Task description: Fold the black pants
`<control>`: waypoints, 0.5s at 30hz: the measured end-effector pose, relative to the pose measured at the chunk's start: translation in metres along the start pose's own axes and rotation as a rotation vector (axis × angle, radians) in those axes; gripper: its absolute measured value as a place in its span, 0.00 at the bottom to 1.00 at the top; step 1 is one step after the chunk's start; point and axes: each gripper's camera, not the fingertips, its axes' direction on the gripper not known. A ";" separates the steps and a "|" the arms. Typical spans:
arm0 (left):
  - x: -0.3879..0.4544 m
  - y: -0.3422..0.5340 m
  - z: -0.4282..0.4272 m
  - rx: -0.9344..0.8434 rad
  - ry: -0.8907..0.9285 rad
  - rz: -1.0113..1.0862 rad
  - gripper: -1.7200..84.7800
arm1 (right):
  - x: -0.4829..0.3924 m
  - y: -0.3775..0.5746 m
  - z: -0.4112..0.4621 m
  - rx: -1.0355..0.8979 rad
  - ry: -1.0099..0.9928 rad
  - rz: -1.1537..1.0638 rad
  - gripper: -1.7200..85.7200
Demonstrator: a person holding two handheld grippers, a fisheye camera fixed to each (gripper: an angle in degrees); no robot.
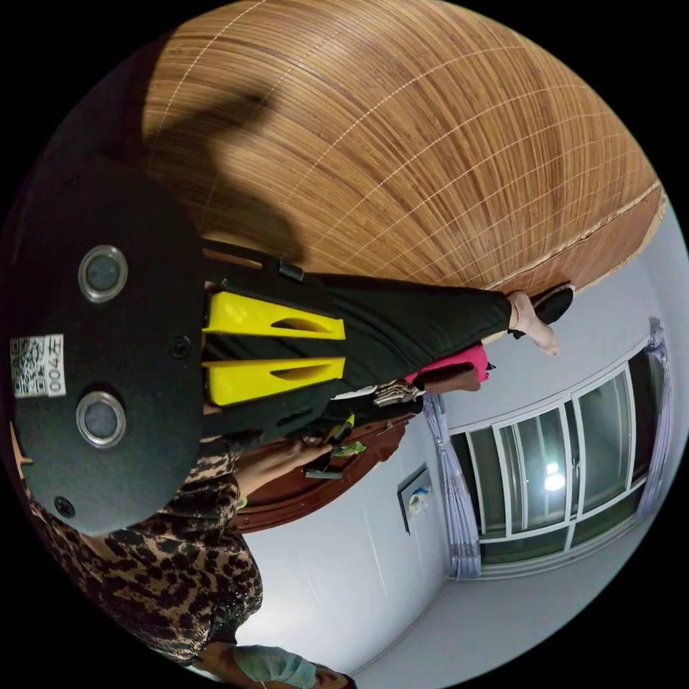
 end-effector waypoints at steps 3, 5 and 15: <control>-0.002 0.001 0.004 -0.012 0.010 -0.015 0.04 | 0.012 -0.009 0.012 0.001 -0.049 0.045 0.09; -0.002 0.001 0.006 -0.018 0.015 -0.021 0.04 | 0.017 -0.009 0.041 -0.069 -0.056 0.059 0.10; -0.002 0.010 0.008 0.003 -0.029 -0.039 0.04 | 0.010 0.017 -0.007 0.160 0.165 -0.173 0.14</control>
